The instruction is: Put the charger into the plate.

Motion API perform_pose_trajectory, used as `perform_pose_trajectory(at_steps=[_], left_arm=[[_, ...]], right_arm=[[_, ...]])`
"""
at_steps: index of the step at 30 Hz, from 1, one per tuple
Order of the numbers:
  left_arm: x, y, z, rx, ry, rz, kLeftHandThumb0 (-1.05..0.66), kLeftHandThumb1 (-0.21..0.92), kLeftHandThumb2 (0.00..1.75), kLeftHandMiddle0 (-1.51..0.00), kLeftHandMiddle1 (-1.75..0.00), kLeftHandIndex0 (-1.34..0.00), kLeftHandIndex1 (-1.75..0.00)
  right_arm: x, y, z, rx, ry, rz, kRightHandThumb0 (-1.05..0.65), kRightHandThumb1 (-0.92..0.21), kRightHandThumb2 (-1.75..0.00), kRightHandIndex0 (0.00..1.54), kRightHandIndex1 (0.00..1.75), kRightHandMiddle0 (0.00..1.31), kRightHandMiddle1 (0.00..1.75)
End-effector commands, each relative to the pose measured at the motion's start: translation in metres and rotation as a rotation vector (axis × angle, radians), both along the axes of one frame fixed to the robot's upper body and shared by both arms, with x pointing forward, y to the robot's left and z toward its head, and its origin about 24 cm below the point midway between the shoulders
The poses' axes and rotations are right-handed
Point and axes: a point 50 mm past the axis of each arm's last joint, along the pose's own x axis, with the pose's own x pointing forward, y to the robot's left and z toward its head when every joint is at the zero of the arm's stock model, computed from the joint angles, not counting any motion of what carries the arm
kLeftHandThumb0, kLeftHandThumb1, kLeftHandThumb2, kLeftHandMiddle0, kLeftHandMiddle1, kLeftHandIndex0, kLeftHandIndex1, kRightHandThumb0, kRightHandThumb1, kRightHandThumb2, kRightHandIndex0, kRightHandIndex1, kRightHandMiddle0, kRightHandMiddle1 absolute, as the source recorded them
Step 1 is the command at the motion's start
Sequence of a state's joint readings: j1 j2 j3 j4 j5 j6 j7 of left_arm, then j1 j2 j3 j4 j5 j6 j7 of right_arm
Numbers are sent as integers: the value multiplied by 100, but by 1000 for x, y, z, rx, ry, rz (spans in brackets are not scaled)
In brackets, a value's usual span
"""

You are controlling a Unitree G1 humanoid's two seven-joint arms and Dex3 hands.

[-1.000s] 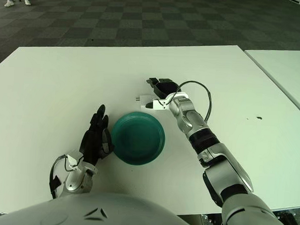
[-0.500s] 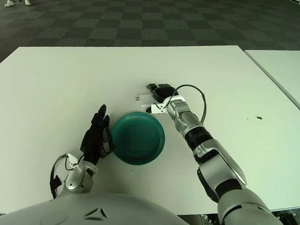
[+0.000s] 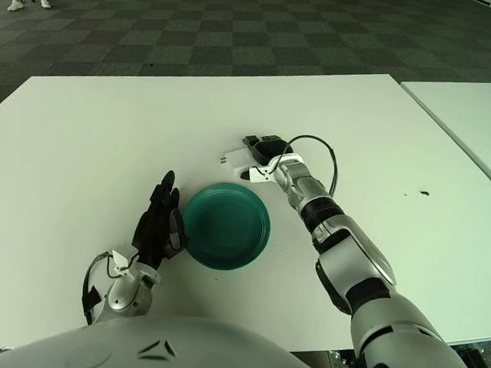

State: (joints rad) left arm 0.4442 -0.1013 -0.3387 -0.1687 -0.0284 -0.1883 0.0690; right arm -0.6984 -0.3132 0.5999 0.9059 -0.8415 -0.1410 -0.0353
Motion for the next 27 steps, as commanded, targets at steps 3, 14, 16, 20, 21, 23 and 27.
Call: perform_pose_trajectory(at_steps=[3, 14, 16, 20, 21, 23, 27], left_arm=[[1, -2, 5, -23, -4, 1, -103, 92, 106, -1, 0, 0, -6], [1, 0, 5, -18, 1, -3, -102, 92, 106, -1, 0, 0, -7], [1, 0, 5, -18, 2, -2, -102, 92, 106, -1, 0, 0, -7], [1, 1, 5, -18, 3, 2, -102, 92, 106, -1, 0, 0, -7], [1, 2, 4, -19, 4, 5, -102, 92, 106, -1, 0, 0, -7], [1, 4, 4, -21, 5, 9, -102, 92, 105, -1, 0, 0, -8], [1, 5, 2, -23, 3, 9, -103, 92, 105, -1, 0, 0, -8]], right_arm=[[2, -1, -3, -5, 0, -13, -78, -92, -46, 20, 1, 0, 38], [2, -18, -19, -39, 26, -95, -75, -92, -51, 27, 3, 0, 44], [1, -18, -19, -31, 29, -88, -74, -92, -52, 28, 3, 0, 44], [0, -17, -19, -15, 36, -61, -73, -92, -51, 31, 3, 0, 49], [-2, -15, -21, -19, 40, -46, -73, -92, -50, 31, 3, 0, 50], [-5, -11, -24, -27, 44, -19, -72, -92, -50, 32, 3, 0, 52], [-7, -8, -25, -47, 43, 26, -72, -92, -52, 34, 3, 0, 54]])
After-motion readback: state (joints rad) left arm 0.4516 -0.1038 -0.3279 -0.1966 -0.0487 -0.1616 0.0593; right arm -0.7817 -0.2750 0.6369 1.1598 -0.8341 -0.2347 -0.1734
